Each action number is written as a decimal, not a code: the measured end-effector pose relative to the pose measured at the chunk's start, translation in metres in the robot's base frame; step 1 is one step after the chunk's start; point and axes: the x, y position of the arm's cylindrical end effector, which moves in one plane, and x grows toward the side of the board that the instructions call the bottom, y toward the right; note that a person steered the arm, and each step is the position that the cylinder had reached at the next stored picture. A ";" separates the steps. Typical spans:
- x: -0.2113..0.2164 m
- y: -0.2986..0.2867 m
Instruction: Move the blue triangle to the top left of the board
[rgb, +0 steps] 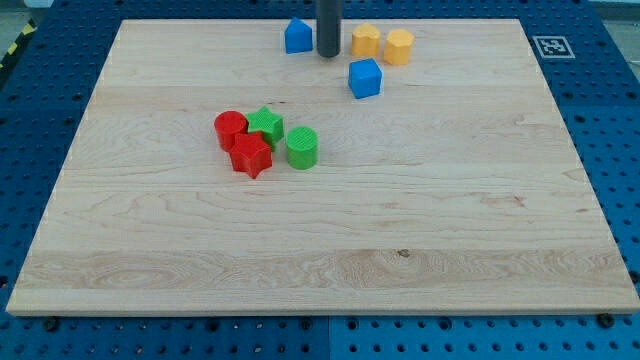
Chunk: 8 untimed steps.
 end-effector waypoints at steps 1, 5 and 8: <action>-0.018 -0.010; -0.010 -0.100; 0.019 -0.104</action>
